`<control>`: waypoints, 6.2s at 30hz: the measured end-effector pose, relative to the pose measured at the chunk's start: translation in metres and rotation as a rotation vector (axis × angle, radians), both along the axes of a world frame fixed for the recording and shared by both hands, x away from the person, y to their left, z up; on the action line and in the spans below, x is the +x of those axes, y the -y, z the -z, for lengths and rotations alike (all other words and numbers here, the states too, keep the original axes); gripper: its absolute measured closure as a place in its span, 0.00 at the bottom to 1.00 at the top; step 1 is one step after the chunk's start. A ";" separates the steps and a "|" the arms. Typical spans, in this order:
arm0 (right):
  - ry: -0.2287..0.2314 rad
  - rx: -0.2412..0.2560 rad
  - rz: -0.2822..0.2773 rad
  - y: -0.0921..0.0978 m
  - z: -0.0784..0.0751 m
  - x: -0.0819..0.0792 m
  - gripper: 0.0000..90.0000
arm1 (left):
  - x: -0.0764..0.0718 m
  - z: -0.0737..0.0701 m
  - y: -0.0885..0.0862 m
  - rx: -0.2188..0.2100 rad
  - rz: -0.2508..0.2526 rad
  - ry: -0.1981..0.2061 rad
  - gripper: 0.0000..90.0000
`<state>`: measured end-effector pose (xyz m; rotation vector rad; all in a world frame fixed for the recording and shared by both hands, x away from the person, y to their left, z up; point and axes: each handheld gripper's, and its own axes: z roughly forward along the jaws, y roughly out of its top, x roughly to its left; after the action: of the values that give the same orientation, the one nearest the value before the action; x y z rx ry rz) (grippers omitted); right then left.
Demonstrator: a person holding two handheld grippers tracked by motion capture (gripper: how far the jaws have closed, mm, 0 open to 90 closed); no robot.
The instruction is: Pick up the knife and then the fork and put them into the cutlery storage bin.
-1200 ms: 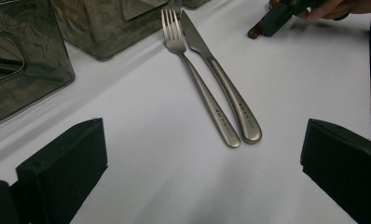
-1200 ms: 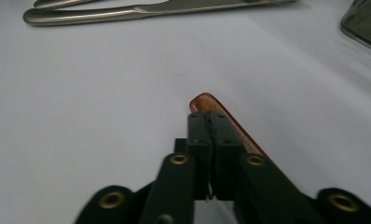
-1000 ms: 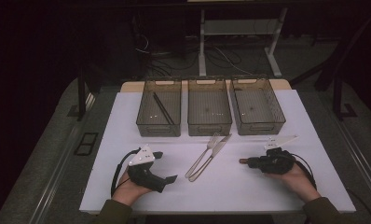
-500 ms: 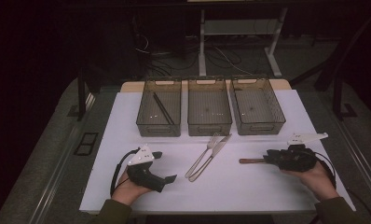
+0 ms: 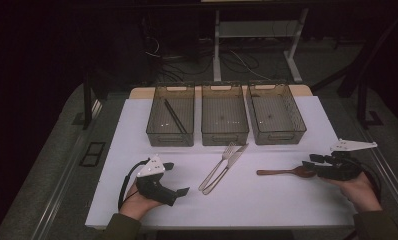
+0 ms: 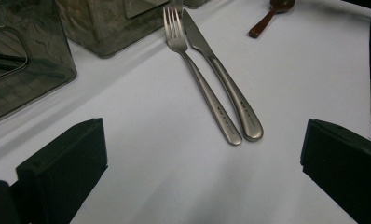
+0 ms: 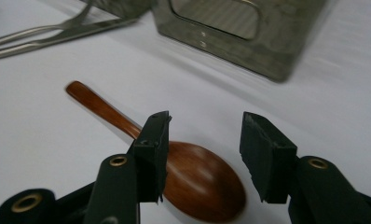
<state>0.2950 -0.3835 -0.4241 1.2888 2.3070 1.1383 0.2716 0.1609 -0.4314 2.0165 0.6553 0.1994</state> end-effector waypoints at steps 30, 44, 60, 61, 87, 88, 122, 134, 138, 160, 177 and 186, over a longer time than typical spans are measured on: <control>-0.121 -0.097 -0.088 0.005 0.021 0.003 0.56 | 0.000 0.000 0.000 -0.002 -0.001 -0.002 0.00; -0.139 -0.110 -0.178 0.004 0.019 -0.001 0.77 | -0.001 0.000 0.001 0.001 0.000 -0.001 0.00; -0.149 -0.094 -0.176 0.005 0.018 -0.001 0.87 | -0.001 0.000 0.000 -0.001 0.000 0.002 0.00; -0.147 -0.091 -0.171 0.005 0.017 -0.001 0.87 | -0.001 0.000 0.000 -0.001 0.000 0.003 0.00; -0.032 0.049 -0.060 0.001 -0.013 -0.006 0.88 | 0.002 0.003 0.001 -0.004 0.013 0.011 0.00; -0.019 0.049 -0.058 0.000 -0.015 -0.006 0.88 | 0.002 0.003 0.000 -0.003 0.014 0.010 0.00; 0.035 0.081 0.042 -0.052 -0.050 0.028 0.88 | 0.001 0.002 -0.001 -0.019 0.007 0.009 0.00; 0.050 0.071 0.053 -0.081 -0.056 0.045 0.89 | 0.000 0.002 0.001 -0.018 0.013 0.012 0.00; 0.043 0.069 0.063 -0.094 -0.056 0.054 0.89 | 0.000 0.002 0.001 -0.014 0.017 0.011 0.00; 0.031 0.024 0.119 -0.164 -0.059 0.107 0.89 | 0.001 0.002 0.003 -0.015 0.023 0.009 0.00; -0.001 -0.020 0.117 -0.199 -0.046 0.123 0.89 | 0.001 0.002 0.003 -0.018 0.026 0.009 0.00; 0.014 0.022 0.082 -0.198 -0.049 0.120 0.70 | 0.001 0.001 0.003 -0.017 0.028 0.009 0.00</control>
<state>0.4154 -0.1858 -0.3754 1.3653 2.2161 1.1458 0.2724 0.1582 -0.4329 2.0059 0.6209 0.1859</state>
